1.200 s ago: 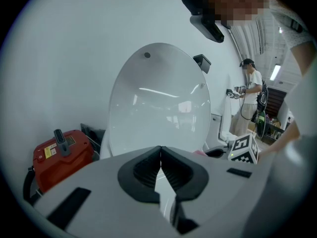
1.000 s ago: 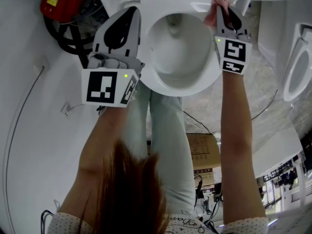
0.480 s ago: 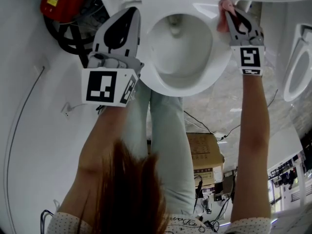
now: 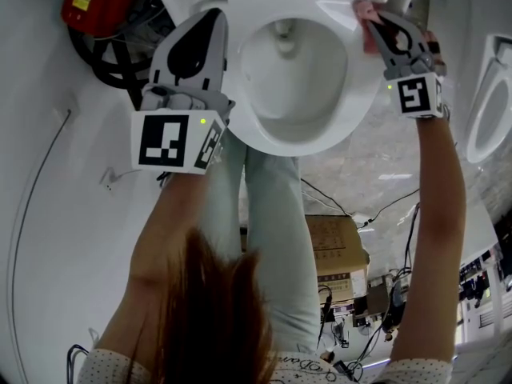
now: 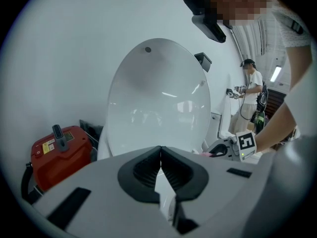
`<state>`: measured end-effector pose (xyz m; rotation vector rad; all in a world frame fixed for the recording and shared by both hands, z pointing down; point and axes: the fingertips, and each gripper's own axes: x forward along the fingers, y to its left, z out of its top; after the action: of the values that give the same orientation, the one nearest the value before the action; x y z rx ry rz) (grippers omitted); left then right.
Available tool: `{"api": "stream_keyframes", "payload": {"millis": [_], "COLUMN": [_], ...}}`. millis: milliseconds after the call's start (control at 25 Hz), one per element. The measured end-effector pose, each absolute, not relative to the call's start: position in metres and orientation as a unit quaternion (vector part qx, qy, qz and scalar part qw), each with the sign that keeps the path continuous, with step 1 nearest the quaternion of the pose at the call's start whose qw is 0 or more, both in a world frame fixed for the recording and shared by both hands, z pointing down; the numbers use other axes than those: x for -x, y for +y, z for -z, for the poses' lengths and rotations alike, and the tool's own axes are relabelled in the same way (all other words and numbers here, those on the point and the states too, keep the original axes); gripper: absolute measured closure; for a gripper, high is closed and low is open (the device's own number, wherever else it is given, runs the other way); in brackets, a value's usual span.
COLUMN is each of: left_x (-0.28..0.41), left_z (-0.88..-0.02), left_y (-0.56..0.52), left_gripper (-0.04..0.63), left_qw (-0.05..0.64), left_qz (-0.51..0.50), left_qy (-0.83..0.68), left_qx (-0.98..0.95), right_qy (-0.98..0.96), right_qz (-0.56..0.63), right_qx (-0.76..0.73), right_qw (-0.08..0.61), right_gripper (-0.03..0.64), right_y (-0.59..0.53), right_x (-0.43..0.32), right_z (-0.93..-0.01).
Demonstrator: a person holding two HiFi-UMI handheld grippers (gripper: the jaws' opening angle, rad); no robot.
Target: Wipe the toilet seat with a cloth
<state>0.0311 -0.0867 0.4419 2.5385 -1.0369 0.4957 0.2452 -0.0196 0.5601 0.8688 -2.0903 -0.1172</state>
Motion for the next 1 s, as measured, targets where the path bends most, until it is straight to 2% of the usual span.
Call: {"api": "stream_keyframes", "payload": {"millis": [280,1000], "left_x": [-0.031,-0.032], "left_z": [-0.443,-0.447], "left_y": [-0.085,-0.071], "left_gripper": [0.591,0.591], "left_qw": [0.180,0.182], "left_qz": [-0.174,-0.175], "left_qy": [-0.370,-0.379], "left_qx": [-0.894,-0.890], "right_qy": [-0.851,-0.876], "right_qz": [0.075,0.083], "right_qx": [-0.277,-0.200], "right_qw": [0.440,0.431], "right_gripper": [0.569,0.571], "right_y": [-0.006,0.028], "right_x": [-0.236,-0.222], "right_z": [-0.563,-0.569]}}
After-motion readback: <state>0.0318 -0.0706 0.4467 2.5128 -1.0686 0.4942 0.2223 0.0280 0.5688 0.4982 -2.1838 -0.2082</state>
